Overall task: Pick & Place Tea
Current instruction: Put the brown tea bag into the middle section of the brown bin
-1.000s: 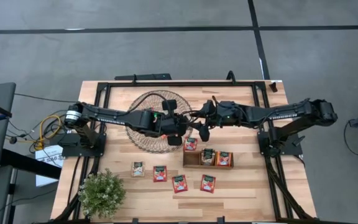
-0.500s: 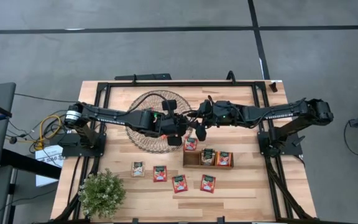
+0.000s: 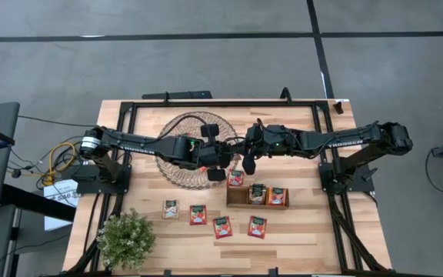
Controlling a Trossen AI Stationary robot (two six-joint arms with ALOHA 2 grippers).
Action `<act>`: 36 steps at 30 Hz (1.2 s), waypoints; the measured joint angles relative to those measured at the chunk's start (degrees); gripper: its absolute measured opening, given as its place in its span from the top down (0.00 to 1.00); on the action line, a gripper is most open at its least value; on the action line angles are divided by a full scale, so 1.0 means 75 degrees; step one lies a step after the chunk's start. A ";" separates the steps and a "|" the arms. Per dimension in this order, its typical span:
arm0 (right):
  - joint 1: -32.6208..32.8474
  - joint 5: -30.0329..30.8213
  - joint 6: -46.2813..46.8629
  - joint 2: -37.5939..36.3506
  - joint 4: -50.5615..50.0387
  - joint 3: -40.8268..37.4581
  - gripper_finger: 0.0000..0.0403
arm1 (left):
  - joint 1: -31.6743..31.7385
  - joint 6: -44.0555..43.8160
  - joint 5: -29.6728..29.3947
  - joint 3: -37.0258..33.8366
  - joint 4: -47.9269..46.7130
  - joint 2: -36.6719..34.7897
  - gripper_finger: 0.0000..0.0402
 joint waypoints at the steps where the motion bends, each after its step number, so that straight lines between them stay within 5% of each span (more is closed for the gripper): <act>1: 0.0000 0.0003 -0.0002 0.0000 -0.0012 0.0000 0.99 | 0.0000 -0.0052 0.0001 0.0000 0.0003 0.0000 1.00; 14: 0.0017 0.0390 0.0038 -0.0038 -0.0046 -0.0012 1.00 | -0.0038 -0.0675 0.0077 0.0003 -0.0280 -0.0009 0.97; 26: 0.0015 0.0506 0.0375 -0.0072 -0.0140 -0.0015 1.00 | -0.0052 -0.1372 0.0025 0.0003 -0.2057 -0.0009 0.67; 36: 0.0672 0.2492 0.0955 -0.1382 -0.2059 -0.0015 1.00 | -0.0035 -0.4089 -0.0355 0.0000 -0.4541 -0.0012 0.62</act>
